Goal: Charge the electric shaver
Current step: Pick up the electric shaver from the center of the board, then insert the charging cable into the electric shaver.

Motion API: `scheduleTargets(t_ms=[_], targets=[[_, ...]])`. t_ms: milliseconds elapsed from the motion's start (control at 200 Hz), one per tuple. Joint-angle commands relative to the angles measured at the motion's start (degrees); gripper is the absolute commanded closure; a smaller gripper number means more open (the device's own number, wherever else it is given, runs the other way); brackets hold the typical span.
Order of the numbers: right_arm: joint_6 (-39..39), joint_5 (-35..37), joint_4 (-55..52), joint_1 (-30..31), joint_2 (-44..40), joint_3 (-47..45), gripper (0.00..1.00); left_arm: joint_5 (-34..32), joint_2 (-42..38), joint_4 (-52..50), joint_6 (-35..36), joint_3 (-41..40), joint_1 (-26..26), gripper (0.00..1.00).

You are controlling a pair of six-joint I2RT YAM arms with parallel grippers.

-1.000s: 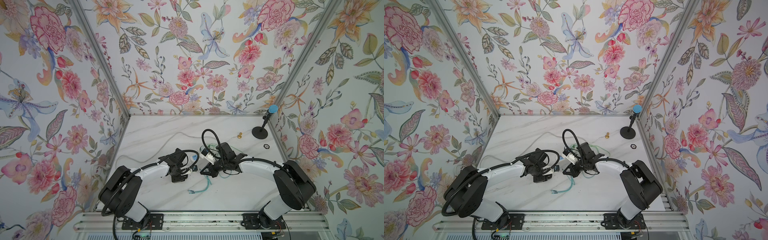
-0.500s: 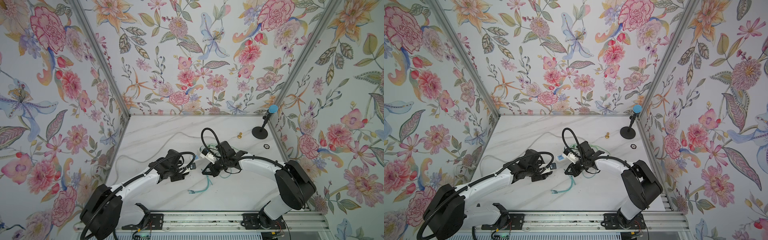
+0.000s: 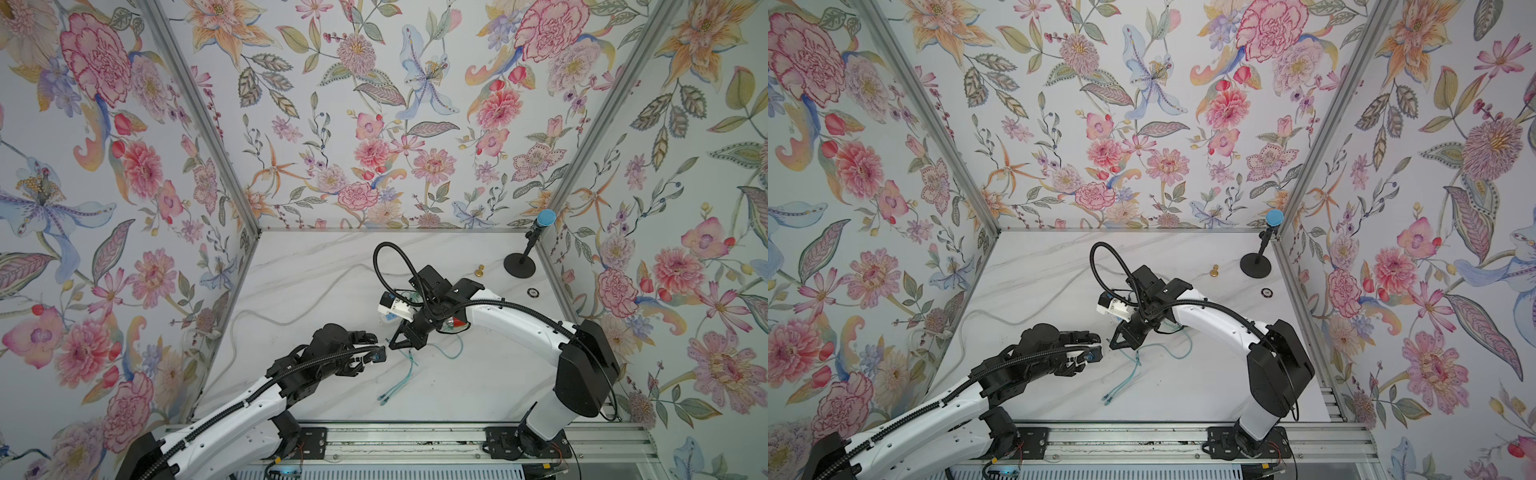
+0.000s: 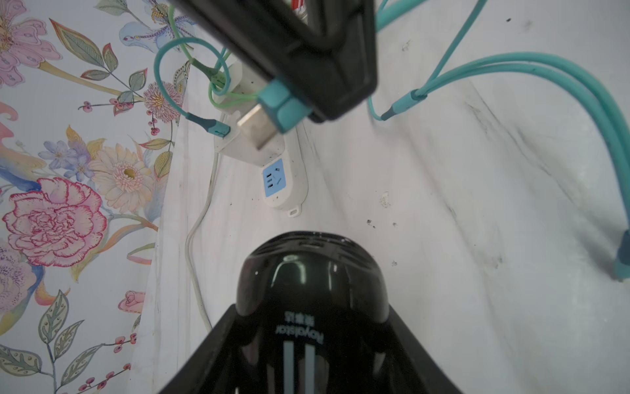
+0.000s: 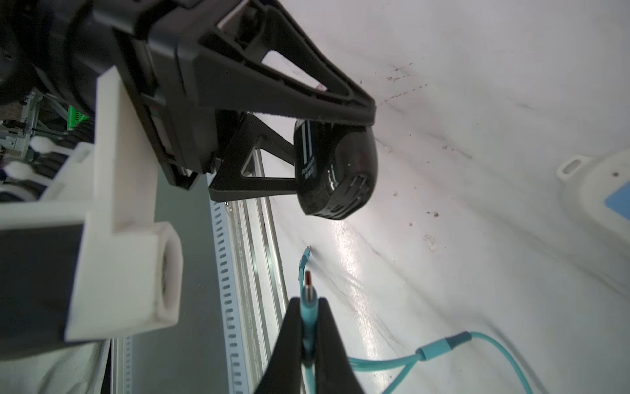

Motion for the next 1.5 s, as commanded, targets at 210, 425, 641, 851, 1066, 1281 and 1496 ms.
scheduleTargets(t_ms=[210, 425, 641, 851, 1066, 1281, 1496], targets=[[-3.65, -2.12, -7.22, 1.48, 4.71, 4.18, 1.00, -4.24, -4.52, 2.39, 3.28, -0.65, -2.67, 1.00], [-3.91, -1.00, -7.47, 1.77, 4.91, 5.94, 1.00, -3.15, -4.37, 1.40, 3.51, -0.32, -3.36, 1.00], [-4.55, -1.48, -7.86, 2.12, 6.14, 6.80, 1.00, -2.67, -3.31, 2.37, 2.92, -0.04, -3.82, 1.00], [-5.23, -1.83, -7.88, 2.12, 7.67, 8.14, 1.00, -2.41, -3.49, 2.51, 1.92, -0.22, -4.12, 1.00], [-5.88, -1.13, -8.25, 2.12, 9.18, 9.53, 1.00, -2.61, -3.61, 2.54, 1.05, -0.67, -4.46, 1.00], [-5.95, -1.55, -8.41, 2.24, 10.07, 10.36, 1.00, -2.68, -4.19, 3.24, 1.18, -1.00, -4.55, 1.00], [-5.89, -1.75, -8.51, 2.68, 10.68, 9.97, 1.00, -3.39, -4.29, 4.03, 1.78, -1.25, -4.49, 1.00]])
